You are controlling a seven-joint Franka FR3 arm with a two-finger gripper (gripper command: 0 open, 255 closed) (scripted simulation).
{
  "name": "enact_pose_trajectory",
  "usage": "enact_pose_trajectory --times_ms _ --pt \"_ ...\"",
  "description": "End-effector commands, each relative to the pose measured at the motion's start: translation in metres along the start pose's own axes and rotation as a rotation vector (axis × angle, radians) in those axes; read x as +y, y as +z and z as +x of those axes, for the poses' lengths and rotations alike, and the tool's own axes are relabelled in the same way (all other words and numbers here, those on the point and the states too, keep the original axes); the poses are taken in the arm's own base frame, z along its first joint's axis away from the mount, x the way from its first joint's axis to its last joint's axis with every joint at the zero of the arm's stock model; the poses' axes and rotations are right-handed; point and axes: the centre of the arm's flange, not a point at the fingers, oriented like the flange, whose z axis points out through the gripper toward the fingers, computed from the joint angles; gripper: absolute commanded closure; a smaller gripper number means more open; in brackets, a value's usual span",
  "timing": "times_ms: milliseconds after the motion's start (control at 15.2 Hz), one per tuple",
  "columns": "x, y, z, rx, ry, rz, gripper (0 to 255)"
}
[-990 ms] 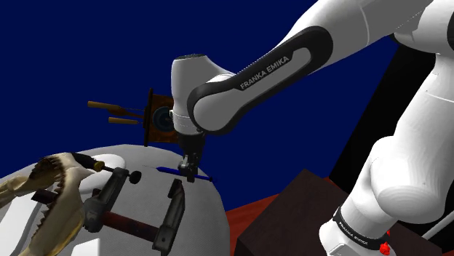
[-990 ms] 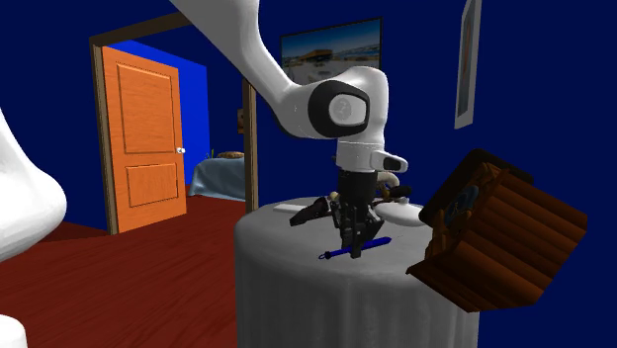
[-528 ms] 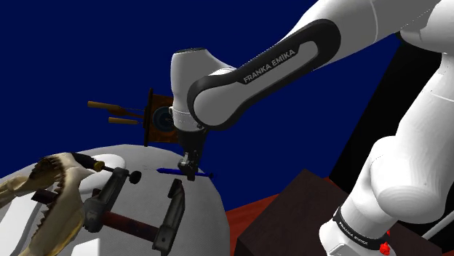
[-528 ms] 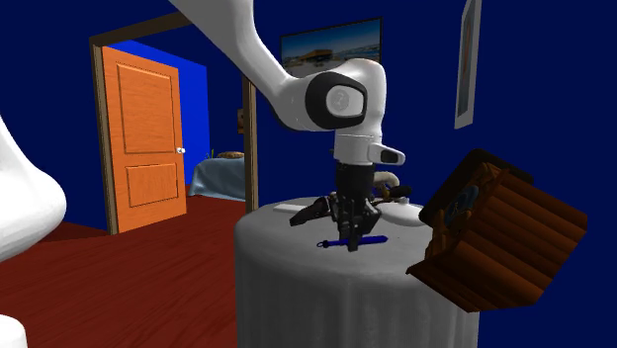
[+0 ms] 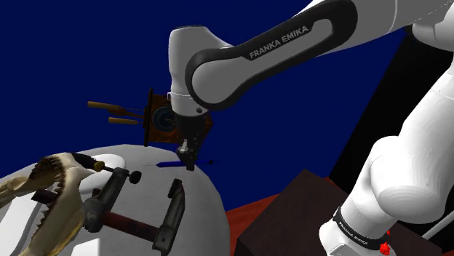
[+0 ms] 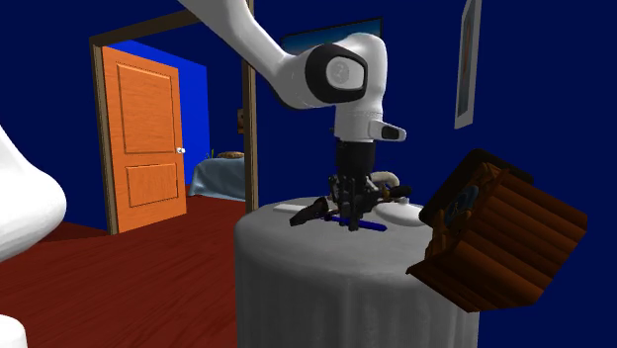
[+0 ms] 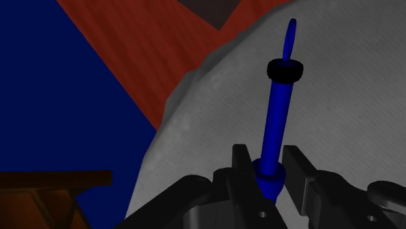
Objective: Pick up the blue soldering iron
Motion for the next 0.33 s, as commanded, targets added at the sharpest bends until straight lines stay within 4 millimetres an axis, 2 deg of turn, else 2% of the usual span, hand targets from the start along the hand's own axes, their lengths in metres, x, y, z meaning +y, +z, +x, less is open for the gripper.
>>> enact_pose_trajectory --times_ms 0,132,264 --pt "-0.001 -0.01 -0.001 -0.001 0.0 0.0 255" --pt "-0.002 -0.021 -0.001 -0.001 0.0 0.0 255" --pt "-0.002 -0.022 -0.001 -0.001 0.0 0.0 255"
